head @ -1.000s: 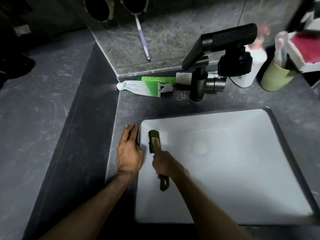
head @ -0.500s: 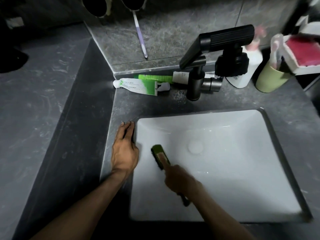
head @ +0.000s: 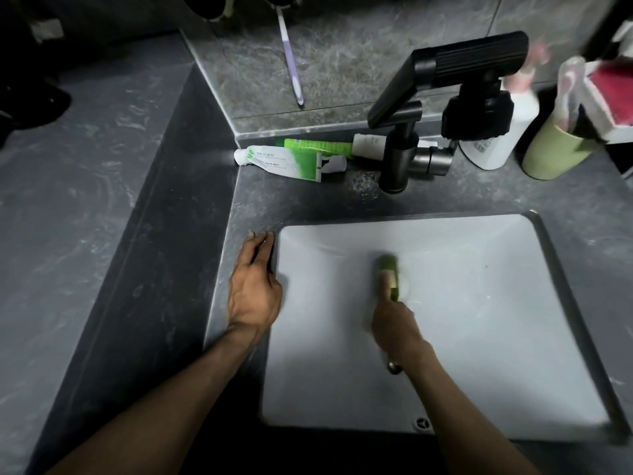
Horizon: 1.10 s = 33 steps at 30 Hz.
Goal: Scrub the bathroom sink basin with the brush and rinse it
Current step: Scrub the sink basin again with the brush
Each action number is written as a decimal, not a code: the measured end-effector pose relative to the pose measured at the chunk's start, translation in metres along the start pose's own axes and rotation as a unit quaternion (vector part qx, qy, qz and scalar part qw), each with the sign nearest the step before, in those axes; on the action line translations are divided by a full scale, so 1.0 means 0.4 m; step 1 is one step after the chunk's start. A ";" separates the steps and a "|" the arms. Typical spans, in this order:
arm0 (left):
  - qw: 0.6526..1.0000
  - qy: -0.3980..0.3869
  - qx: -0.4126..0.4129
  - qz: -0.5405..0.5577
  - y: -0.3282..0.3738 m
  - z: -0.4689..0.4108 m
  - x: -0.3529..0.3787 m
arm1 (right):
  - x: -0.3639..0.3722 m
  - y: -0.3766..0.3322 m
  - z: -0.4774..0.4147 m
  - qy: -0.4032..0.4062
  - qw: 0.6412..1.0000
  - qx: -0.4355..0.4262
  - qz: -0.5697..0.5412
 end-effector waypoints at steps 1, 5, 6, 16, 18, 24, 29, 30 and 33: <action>1.000 -0.001 -0.002 0.000 -0.001 -0.001 0.000 | 0.020 -0.036 0.004 -0.016 0.999 -0.019 -0.026; 1.000 -0.012 -0.003 -0.006 0.003 -0.001 0.001 | 0.097 -0.186 0.039 -0.075 0.990 -0.082 -0.090; 1.000 -0.015 -0.002 -0.010 0.003 0.000 -0.001 | 0.113 -0.219 0.047 -0.094 0.985 -0.082 -0.120; 0.999 -0.033 -0.001 -0.001 0.006 -0.002 -0.004 | 0.097 -0.228 0.210 -0.347 0.906 -0.190 -0.151; 1.000 -0.031 -0.002 -0.004 0.006 0.000 -0.006 | 0.062 -0.183 0.177 -0.386 0.904 -0.130 -0.131; 1.000 -0.016 0.007 -0.006 0.000 0.001 -0.009 | -0.063 -0.088 -0.055 -0.192 0.975 -0.105 0.027; 1.000 -0.010 0.006 -0.006 -0.011 0.002 -0.008 | -0.161 0.103 -0.140 -0.036 0.987 -0.056 0.149; 1.000 -0.010 0.007 -0.004 -0.008 0.002 -0.008 | -0.184 0.136 -0.146 -0.008 0.986 -0.042 0.160; 1.000 -0.009 0.007 -0.002 -0.007 0.005 -0.012 | -0.196 0.188 -0.147 0.031 0.983 -0.012 0.183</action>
Point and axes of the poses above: each hand's wrist, its own z-axis away from the middle knuckle, its own x-axis out of the palm, y = z × x, the point moved 7 cm from there along -z, towards the middle knuckle, and after that the axes turned 9 degrees about y, right-handed, at the moved point
